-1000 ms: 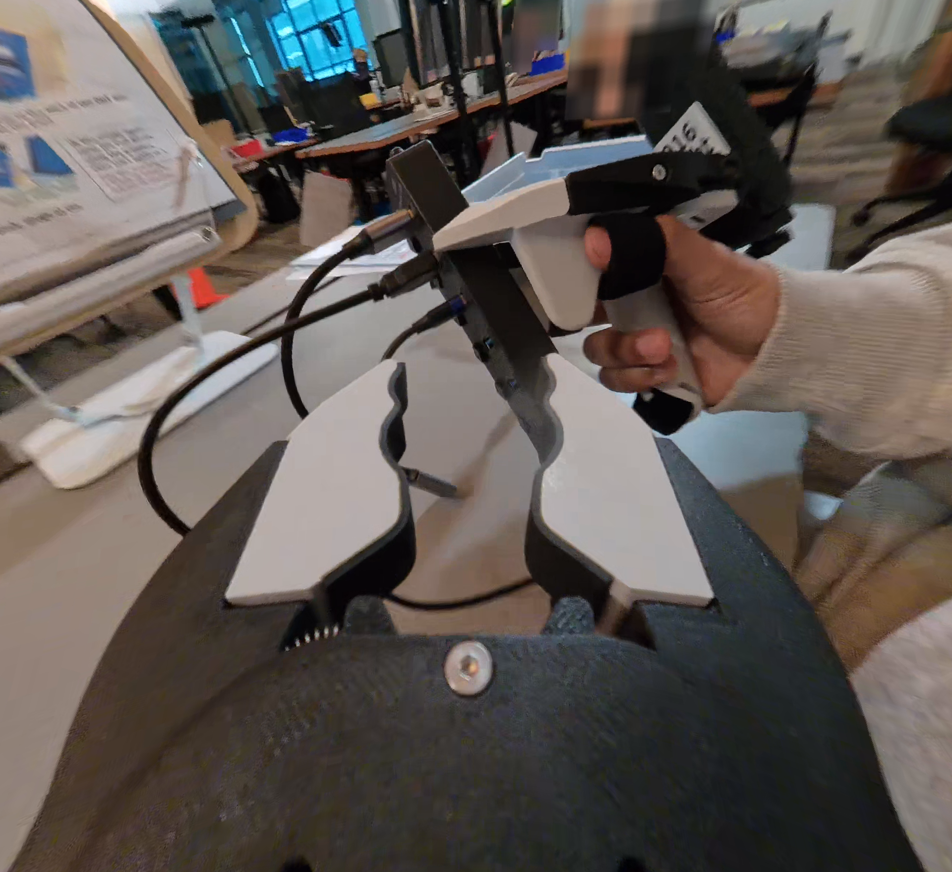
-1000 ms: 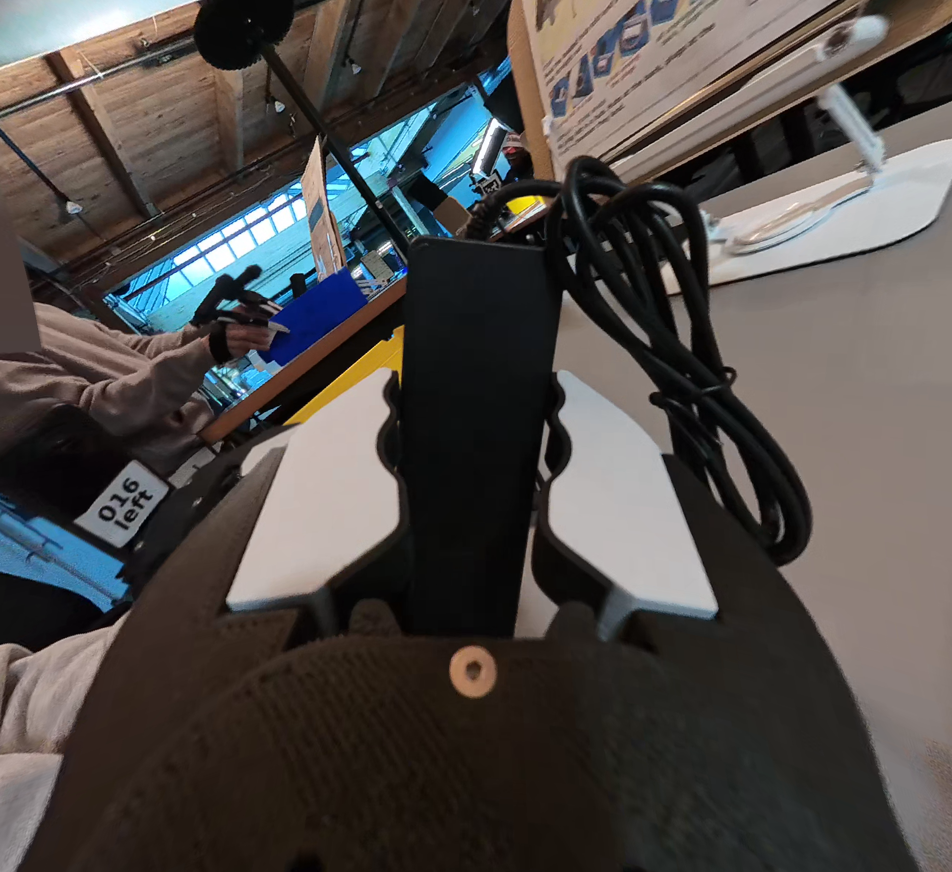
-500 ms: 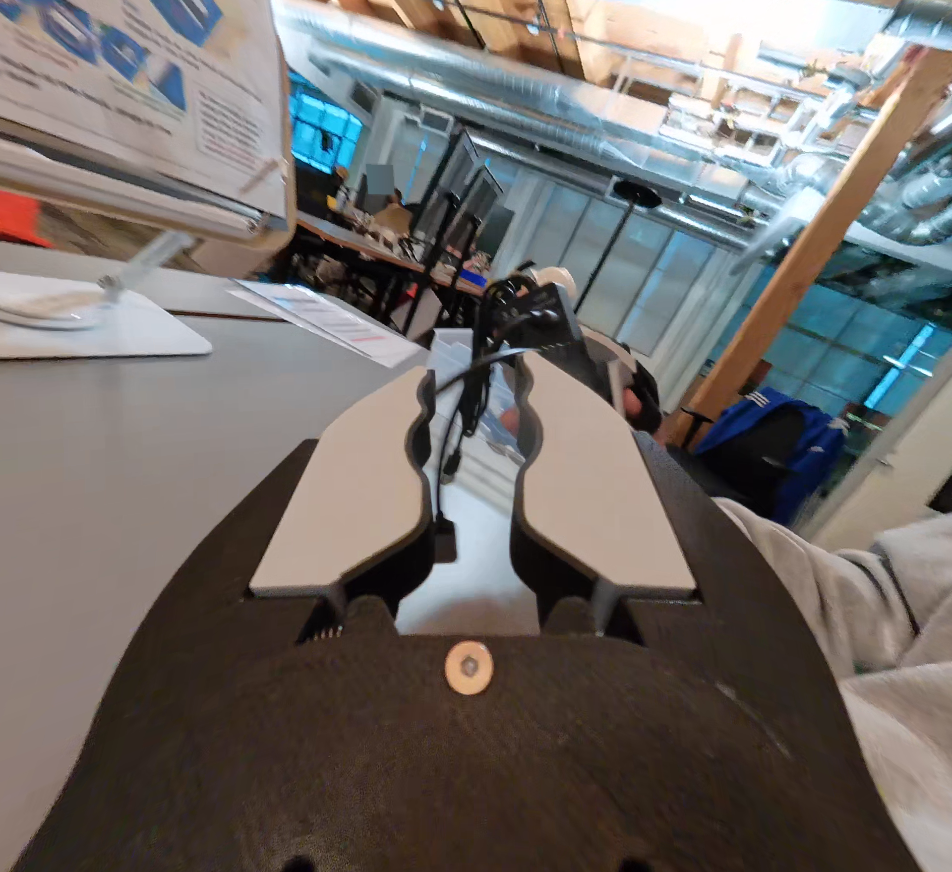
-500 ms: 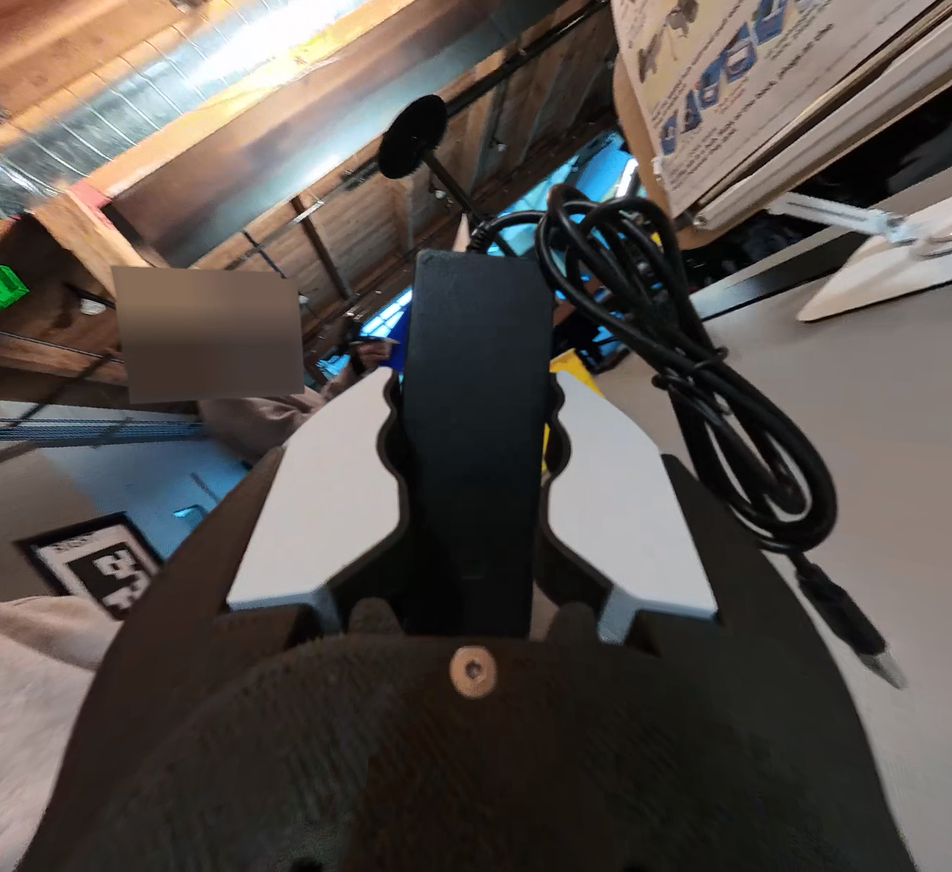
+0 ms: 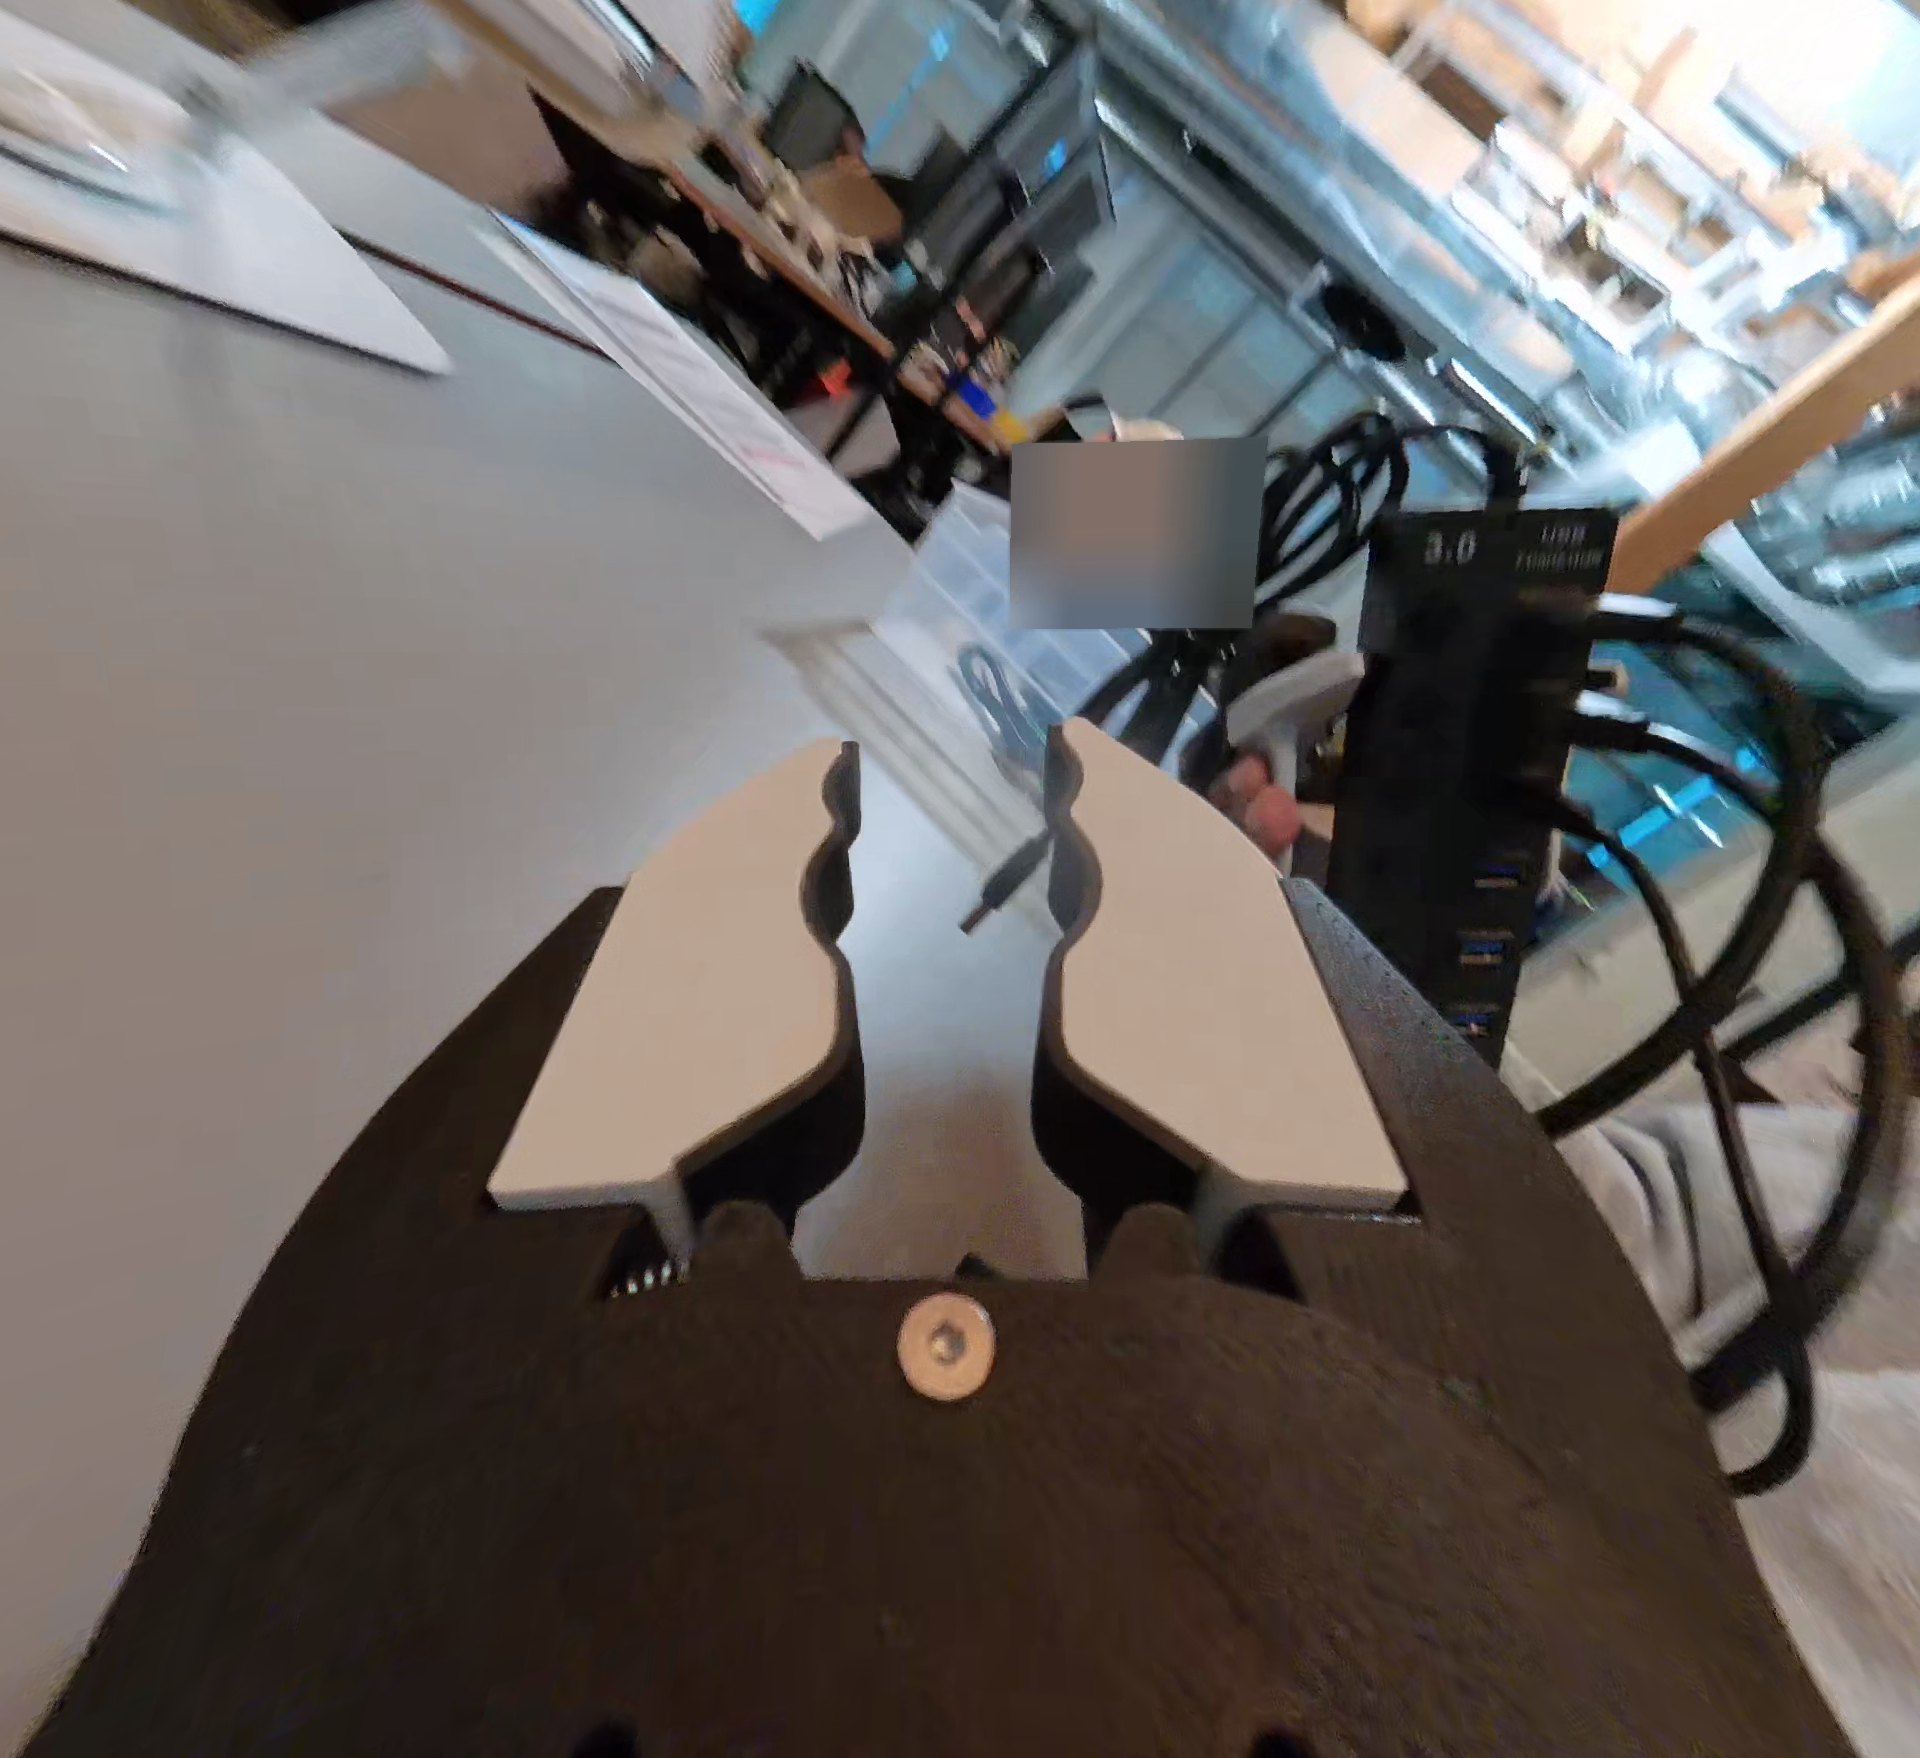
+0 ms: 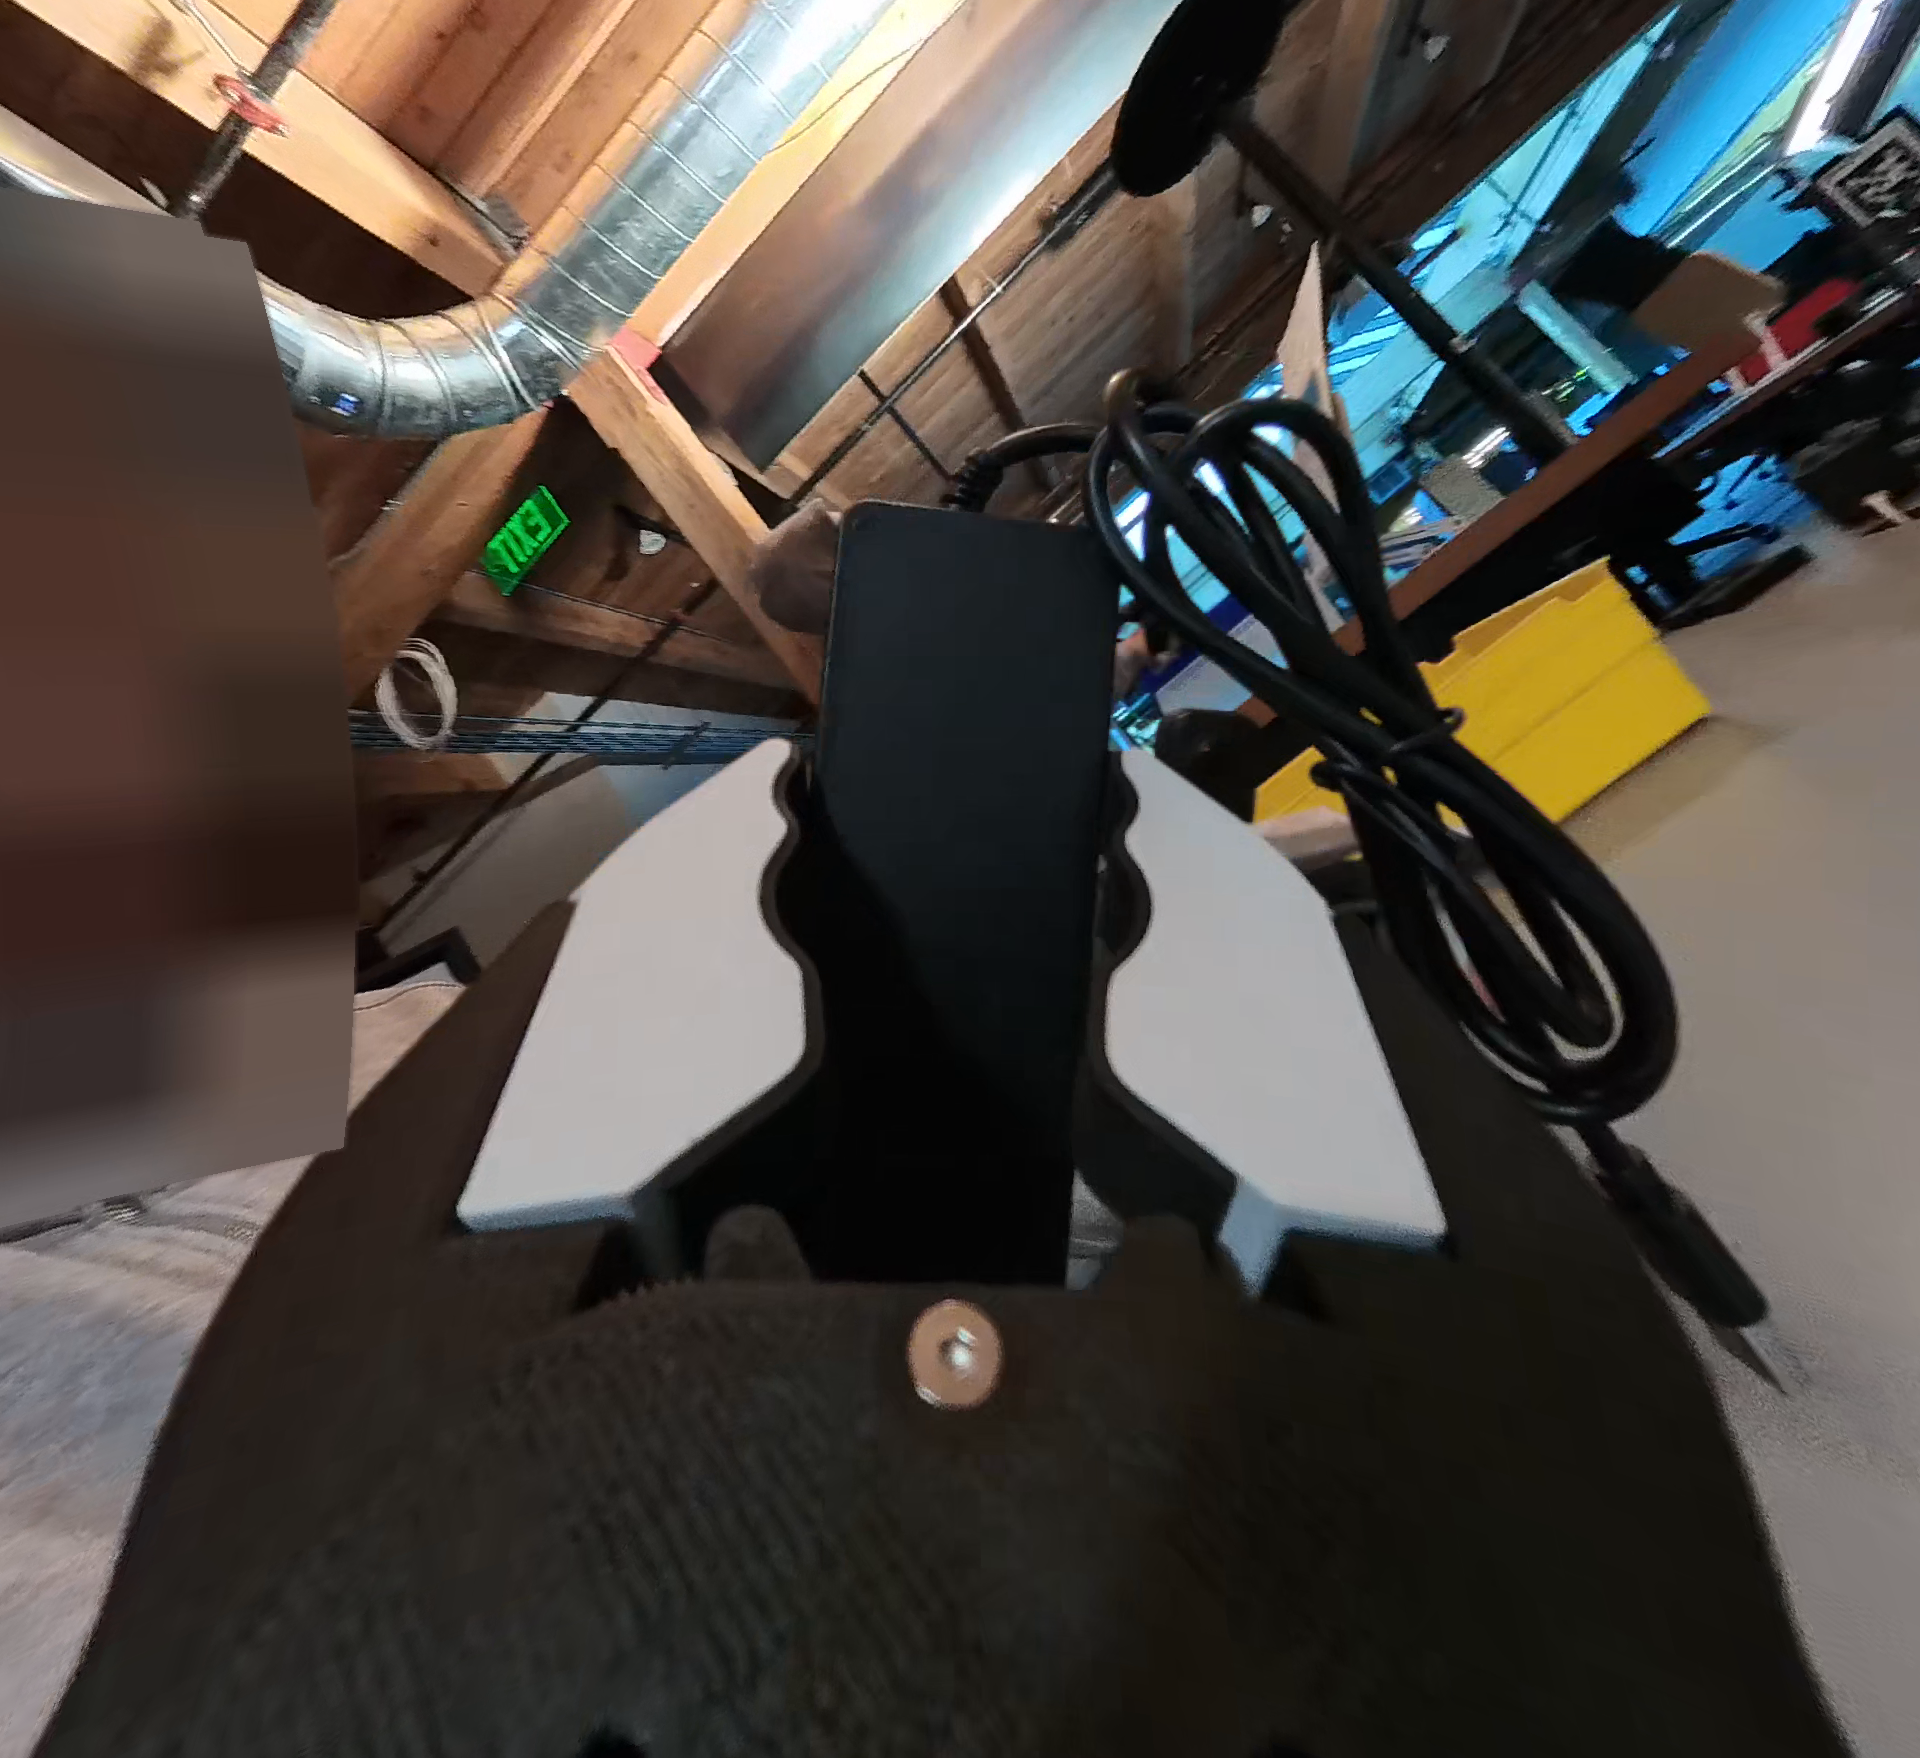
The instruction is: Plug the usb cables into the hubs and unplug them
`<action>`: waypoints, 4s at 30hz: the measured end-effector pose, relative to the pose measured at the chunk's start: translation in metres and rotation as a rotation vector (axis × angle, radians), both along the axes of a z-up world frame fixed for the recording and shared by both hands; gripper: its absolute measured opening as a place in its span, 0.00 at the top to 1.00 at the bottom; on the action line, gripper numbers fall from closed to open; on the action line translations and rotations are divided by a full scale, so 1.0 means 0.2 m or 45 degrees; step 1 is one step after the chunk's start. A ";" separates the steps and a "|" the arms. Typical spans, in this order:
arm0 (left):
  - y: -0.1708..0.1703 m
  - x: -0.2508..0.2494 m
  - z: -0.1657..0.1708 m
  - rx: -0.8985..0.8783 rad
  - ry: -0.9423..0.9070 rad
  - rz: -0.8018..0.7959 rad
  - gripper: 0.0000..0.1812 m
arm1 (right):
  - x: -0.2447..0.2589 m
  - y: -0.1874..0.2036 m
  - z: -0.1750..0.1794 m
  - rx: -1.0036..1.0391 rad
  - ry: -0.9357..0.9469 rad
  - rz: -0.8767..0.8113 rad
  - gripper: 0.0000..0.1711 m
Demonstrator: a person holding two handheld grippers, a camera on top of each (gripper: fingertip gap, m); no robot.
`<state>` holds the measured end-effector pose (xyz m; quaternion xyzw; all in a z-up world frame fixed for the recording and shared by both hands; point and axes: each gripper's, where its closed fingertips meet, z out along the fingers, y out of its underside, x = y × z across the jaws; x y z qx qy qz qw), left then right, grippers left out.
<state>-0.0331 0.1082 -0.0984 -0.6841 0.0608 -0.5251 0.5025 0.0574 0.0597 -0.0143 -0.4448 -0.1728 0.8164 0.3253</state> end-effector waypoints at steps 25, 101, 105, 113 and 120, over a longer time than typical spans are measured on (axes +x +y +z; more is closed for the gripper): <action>-0.50 0.54 0.11 -0.021 -0.233 -0.812 0.70 | -0.12 -0.05 -0.05 0.031 -0.079 -0.048 0.67; -0.06 0.12 -0.10 0.138 0.494 0.030 0.83 | -0.25 -0.01 -0.30 0.632 -0.841 -0.577 0.86; -0.05 0.11 -0.10 0.221 0.646 0.084 0.83 | -0.27 -0.05 -0.29 0.651 -0.820 -0.534 0.86; -0.08 0.16 -0.14 0.331 0.867 0.073 0.83 | -0.29 -0.06 -0.34 0.605 -0.866 -0.461 0.86; -0.08 0.17 -0.16 0.307 0.876 0.057 0.83 | -0.31 -0.06 -0.41 0.561 -0.972 -0.421 0.96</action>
